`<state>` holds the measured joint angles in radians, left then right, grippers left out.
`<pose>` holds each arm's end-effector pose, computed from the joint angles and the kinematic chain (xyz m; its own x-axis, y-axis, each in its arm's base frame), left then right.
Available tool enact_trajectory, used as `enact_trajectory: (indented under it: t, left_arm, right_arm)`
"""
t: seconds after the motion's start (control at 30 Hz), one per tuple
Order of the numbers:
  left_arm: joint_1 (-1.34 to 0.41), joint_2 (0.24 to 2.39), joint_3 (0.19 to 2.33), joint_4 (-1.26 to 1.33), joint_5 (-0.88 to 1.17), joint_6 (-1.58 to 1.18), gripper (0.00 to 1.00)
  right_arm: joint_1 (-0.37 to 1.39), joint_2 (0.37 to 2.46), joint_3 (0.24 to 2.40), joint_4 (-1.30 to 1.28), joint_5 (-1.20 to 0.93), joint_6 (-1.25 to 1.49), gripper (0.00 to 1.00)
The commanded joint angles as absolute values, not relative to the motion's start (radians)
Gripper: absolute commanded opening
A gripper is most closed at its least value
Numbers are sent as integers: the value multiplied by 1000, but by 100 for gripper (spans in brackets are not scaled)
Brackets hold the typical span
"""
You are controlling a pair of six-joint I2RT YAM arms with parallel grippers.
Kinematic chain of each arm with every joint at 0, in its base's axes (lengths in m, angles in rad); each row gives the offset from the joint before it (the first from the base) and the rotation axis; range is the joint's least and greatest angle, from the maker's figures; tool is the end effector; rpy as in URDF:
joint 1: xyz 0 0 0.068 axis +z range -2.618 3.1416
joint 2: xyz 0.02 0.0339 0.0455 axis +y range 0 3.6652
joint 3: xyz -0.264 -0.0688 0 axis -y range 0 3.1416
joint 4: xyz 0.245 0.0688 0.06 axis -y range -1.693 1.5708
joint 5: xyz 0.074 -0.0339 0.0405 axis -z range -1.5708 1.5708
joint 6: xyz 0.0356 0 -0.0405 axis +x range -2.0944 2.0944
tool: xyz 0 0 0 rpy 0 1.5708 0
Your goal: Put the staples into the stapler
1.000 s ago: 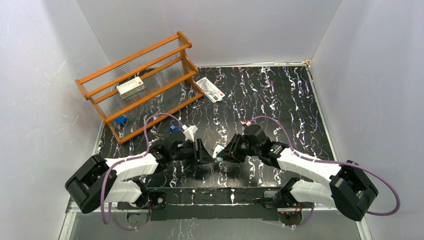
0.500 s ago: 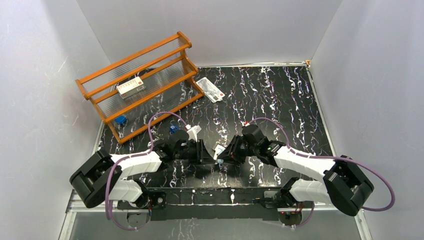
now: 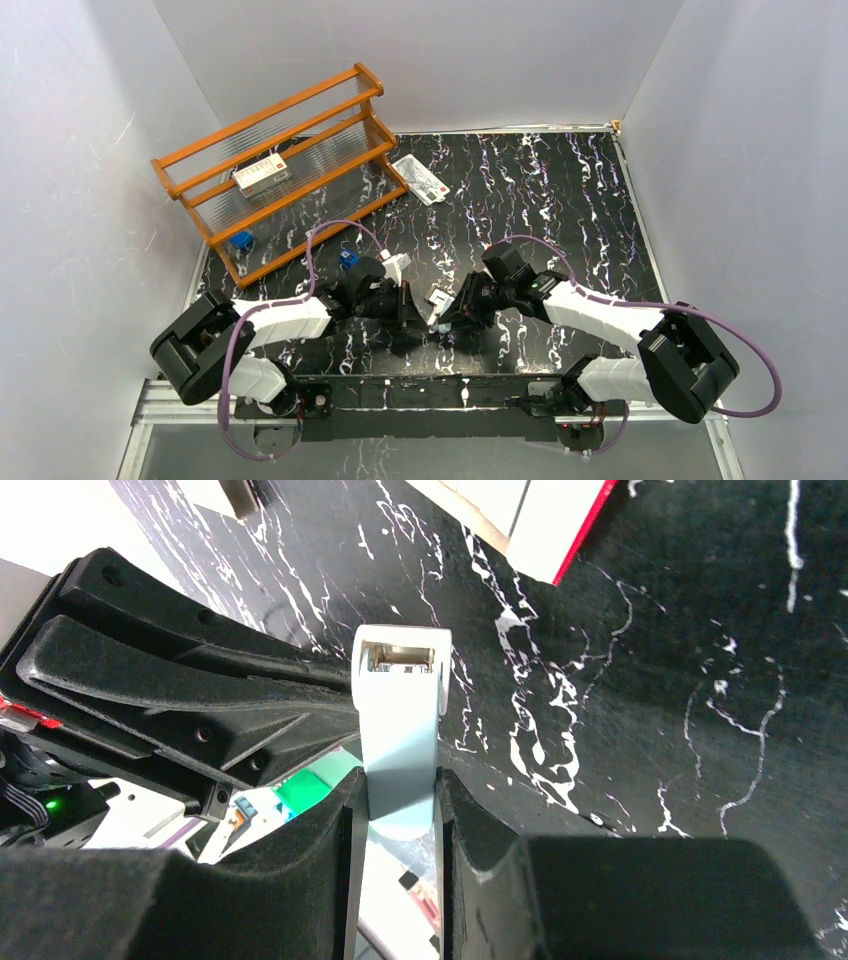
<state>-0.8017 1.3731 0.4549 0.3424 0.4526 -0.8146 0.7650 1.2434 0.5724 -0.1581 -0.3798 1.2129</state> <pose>0.1651 -0.1930 0.1564 -0.9155 0.0052 -0.4023 0.3429 0.5329 -0.7735 0.1616 0.1734 0.1792 -0.9580 0.2862 0.0194 0.2096 0.6522 0.7285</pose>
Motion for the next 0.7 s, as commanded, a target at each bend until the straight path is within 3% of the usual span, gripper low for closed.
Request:
enact_trajectory:
  t: [0.0, 0.67]
  left_arm:
    - [-804, 1380, 460, 303, 459, -746, 0]
    - [-867, 1493, 446, 321, 533, -732, 0]
  right_arm:
    - [709, 1196, 624, -241, -463, 1154, 28]
    - [595, 1216, 612, -348, -558, 1056, 28]
